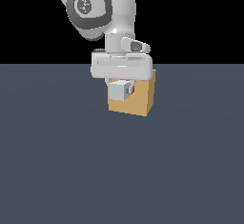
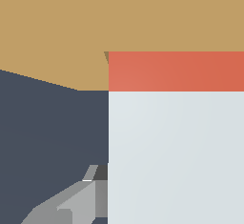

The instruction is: Insert the peg into the horizontal hole in a box.

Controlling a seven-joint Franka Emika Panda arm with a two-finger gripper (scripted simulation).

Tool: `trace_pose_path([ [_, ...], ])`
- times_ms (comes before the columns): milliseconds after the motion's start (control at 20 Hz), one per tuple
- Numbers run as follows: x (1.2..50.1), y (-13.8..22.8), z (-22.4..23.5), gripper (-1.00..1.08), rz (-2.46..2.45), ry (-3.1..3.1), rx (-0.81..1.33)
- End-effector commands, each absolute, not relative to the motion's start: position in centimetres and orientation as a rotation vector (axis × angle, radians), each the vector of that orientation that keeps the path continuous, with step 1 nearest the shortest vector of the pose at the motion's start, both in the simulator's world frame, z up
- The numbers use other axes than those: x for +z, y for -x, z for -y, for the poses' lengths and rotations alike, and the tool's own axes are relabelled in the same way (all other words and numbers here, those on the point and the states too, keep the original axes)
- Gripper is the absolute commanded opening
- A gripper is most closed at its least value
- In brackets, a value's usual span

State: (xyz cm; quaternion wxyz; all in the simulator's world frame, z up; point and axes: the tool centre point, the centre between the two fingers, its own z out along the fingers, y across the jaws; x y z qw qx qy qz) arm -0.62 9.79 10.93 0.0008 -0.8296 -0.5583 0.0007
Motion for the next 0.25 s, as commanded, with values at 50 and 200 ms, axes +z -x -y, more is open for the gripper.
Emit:
trace_pose_path([
  [50, 11.18, -0.01, -10.7, -1.0, 1.752, 2.609, -0.004],
  [200, 11.18, -0.13, -10.91, -1.0, 1.752, 2.609, -0.004],
])
